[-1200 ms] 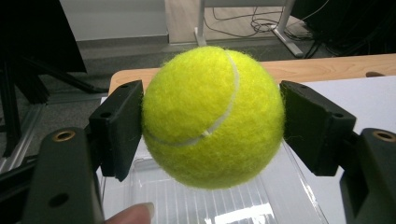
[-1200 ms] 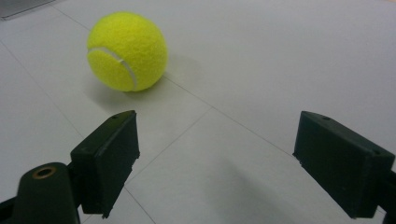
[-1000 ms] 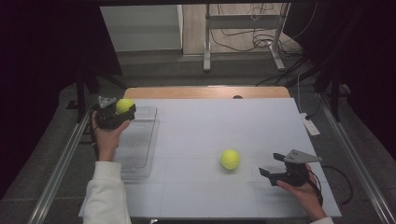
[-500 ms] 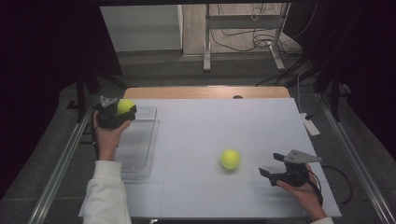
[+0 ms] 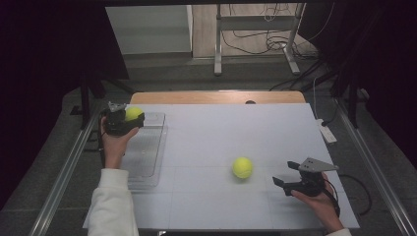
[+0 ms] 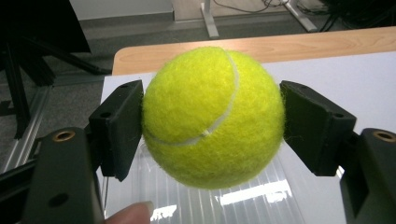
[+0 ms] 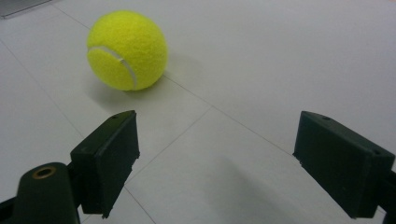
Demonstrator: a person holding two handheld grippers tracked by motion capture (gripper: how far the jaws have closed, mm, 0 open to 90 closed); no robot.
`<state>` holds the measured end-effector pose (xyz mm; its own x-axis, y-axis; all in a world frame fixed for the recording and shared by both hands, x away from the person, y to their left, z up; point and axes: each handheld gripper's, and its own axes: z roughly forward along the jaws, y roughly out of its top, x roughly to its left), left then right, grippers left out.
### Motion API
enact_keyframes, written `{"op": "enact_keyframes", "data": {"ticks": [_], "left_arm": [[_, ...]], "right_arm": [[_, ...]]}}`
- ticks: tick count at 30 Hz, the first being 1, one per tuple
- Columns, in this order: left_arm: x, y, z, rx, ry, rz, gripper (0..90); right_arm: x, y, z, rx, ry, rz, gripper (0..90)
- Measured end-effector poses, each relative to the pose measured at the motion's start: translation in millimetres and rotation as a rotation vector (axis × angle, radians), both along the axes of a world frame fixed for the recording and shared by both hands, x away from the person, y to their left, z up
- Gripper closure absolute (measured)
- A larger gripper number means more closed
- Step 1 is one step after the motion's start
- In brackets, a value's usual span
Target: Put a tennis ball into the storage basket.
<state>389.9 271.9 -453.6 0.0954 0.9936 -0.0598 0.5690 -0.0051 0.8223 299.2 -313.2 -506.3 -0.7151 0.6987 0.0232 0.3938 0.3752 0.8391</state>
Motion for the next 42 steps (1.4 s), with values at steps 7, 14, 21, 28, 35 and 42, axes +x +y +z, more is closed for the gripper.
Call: {"op": "enact_keyframes", "data": {"ticks": [7, 14, 21, 28, 35, 42], "left_arm": [[5.7, 0.6, -6.6, 0.012, 0.044, -0.005, 26.2], [9.4, 1.8, -13.0, 0.028, 0.075, -0.001, 26.1], [12.5, 2.4, -19.0, 0.039, 0.104, -0.004, 26.1], [16.4, 0.6, -25.9, 0.069, 0.150, -0.007, 26.0], [19.7, 0.1, -33.3, 0.078, 0.186, -0.014, 26.0], [21.6, -1.6, -37.4, 0.097, 0.206, -0.017, 25.9]], "right_arm": [[0.1, 0.0, -0.3, -0.003, 0.000, 0.001, 14.3], [0.2, -0.2, -0.4, -0.004, 0.000, -0.001, 14.3], [0.4, 0.0, -0.8, -0.007, 0.002, 0.000, 14.3], [0.3, 0.3, -1.0, -0.010, 0.003, 0.001, 14.3], [0.6, 0.2, -1.2, -0.012, 0.004, 0.001, 14.3], [0.5, 0.2, -1.2, -0.011, 0.003, 0.002, 14.3]]}}
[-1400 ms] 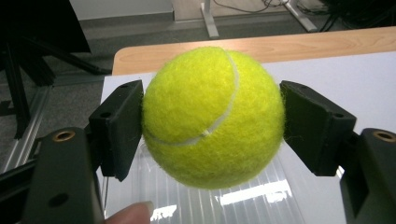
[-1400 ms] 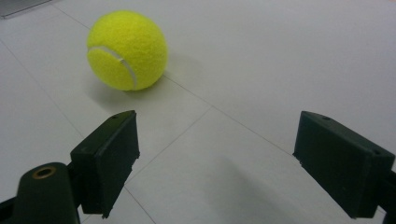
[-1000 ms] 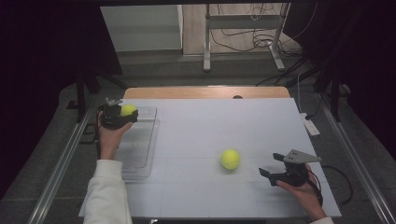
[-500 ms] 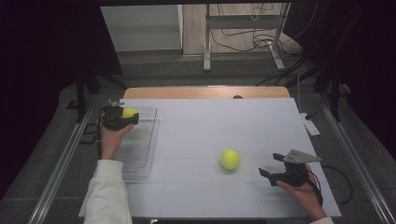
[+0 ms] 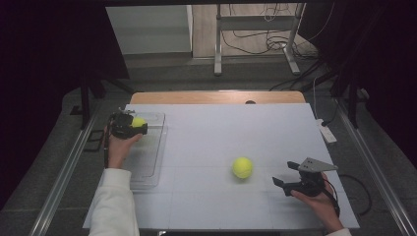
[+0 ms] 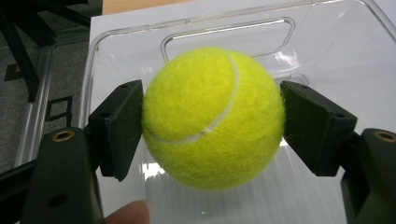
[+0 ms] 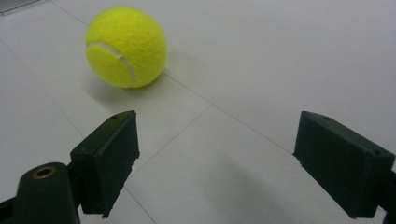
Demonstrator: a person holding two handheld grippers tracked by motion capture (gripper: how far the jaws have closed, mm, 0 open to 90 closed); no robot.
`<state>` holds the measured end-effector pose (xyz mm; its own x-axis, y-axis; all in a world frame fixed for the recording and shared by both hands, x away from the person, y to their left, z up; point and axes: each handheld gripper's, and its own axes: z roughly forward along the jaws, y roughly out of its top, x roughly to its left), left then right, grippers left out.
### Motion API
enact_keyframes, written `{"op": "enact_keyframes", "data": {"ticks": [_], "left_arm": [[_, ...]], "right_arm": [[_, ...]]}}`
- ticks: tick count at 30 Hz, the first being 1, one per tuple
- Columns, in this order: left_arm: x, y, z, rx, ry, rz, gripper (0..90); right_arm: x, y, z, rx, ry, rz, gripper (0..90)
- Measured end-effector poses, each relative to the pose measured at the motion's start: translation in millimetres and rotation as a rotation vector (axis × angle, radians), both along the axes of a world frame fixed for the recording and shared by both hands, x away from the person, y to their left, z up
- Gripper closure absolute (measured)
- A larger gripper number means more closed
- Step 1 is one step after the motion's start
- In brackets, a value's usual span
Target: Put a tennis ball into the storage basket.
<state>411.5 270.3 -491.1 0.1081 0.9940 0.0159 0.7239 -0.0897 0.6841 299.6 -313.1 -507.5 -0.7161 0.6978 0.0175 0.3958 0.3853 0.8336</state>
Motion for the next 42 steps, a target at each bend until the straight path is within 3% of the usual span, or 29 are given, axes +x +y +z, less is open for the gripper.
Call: {"op": "enact_keyframes", "data": {"ticks": [14, 16, 19, 34, 42], "left_arm": [[0.9, -1.3, -1.7, 0.015, 0.004, 0.006, 25.5], [0.7, -1.8, -1.8, 0.020, -0.010, 0.005, 23.7], [-0.8, -2.8, 3.0, 0.014, -0.049, 0.003, 13.9], [-9.0, -3.3, 14.8, -0.120, -0.095, -0.079, 12.0], [-17.9, -10.5, 20.5, -0.149, -0.110, -0.119, 12.6]], "right_arm": [[0.1, 0.3, -0.2, -0.002, 0.001, 0.002, 14.3], [0.0, 0.2, -0.1, 0.000, 0.001, 0.001, 14.3], [0.0, 0.1, -0.1, -0.001, 0.001, 0.001, 14.3], [2.4, -0.1, -0.2, 0.001, 0.000, -0.003, 14.4], [4.0, -1.3, 0.0, 0.017, 0.005, -0.007, 14.4]]}}
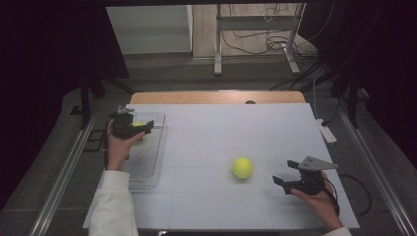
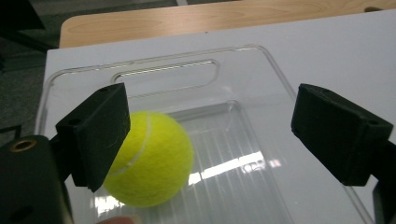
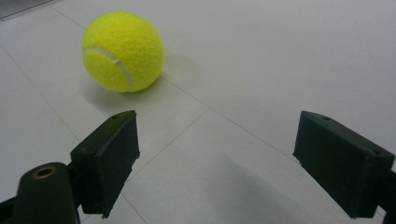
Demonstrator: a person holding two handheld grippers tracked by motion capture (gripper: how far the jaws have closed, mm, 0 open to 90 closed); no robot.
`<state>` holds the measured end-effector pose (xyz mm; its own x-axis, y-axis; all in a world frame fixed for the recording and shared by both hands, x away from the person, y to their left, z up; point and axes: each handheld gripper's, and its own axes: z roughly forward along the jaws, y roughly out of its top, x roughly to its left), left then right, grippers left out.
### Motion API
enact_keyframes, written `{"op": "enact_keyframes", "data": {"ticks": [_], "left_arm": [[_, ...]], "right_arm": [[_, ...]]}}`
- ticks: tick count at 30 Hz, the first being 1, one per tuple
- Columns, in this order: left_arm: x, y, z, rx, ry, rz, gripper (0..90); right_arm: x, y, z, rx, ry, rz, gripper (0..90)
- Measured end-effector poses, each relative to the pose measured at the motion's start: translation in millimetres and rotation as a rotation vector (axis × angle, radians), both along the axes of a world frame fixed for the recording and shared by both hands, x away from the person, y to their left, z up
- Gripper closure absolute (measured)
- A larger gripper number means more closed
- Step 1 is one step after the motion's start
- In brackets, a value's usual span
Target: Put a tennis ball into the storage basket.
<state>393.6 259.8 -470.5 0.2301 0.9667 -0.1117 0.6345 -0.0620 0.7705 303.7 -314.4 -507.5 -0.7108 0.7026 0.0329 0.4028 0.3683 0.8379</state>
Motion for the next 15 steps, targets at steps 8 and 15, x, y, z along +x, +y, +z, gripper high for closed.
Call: {"op": "enact_keyframes", "data": {"ticks": [8, 15], "left_arm": [[-12.6, -6.3, 9.3, -0.029, -0.038, -0.033, 12.9], [-19.7, -11.3, 16.7, -0.067, -0.078, -0.061, 13.7]], "right_arm": [[-1.7, -2.5, 1.2, 0.006, 0.003, -0.016, 14.3], [-2.5, -3.1, 1.1, 0.012, 0.001, -0.012, 14.3]]}}
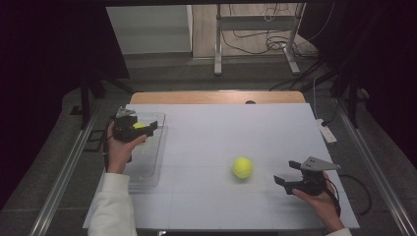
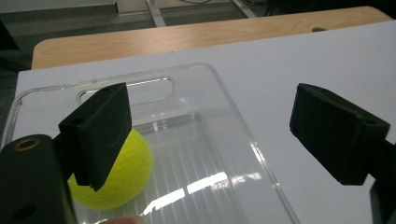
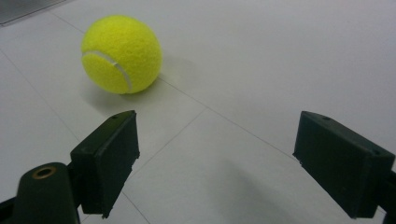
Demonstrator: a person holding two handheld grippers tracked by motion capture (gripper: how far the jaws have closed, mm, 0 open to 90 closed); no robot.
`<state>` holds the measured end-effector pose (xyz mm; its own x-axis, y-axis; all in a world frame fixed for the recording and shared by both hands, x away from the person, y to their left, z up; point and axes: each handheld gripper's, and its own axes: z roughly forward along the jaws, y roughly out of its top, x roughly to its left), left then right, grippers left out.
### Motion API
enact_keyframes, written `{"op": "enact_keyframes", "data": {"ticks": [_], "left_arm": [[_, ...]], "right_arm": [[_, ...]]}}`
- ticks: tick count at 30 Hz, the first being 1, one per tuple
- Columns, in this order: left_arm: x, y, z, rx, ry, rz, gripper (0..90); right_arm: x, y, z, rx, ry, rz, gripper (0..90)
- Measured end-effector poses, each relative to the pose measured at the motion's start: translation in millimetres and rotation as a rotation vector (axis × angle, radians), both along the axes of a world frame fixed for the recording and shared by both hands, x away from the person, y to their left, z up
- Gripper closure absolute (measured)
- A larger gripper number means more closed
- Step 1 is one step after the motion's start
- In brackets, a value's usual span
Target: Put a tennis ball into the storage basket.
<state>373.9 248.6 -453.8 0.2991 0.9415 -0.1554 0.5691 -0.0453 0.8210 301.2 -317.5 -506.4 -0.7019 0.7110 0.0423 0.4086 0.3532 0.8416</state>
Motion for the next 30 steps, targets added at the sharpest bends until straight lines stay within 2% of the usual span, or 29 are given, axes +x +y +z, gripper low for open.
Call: {"op": "enact_keyframes", "data": {"ticks": [4, 9, 23, 27, 30], "left_arm": [[-4.3, -3.0, 6.0, -0.018, -0.016, -0.033, 14.2], [-10.5, -2.8, 13.7, -0.082, -0.043, -0.071, 14.4], [-23.3, -29.1, 24.1, -0.052, -0.058, -0.171, 13.9], [-25.8, -32.2, 24.9, -0.053, -0.058, -0.189, 13.8], [-26.3, -33.5, 23.0, -0.079, -0.052, -0.211, 13.7]], "right_arm": [[-0.2, 0.6, 0.1, -0.007, -0.003, 0.001, 14.3], [-0.3, 1.1, -0.5, -0.012, -0.002, -0.005, 14.3], [1.0, 1.1, -0.9, -0.017, -0.001, -0.007, 14.3], [1.3, 1.3, -0.9, -0.014, -0.003, -0.007, 14.3], [1.5, 1.7, -1.0, -0.016, -0.003, -0.004, 14.3]]}}
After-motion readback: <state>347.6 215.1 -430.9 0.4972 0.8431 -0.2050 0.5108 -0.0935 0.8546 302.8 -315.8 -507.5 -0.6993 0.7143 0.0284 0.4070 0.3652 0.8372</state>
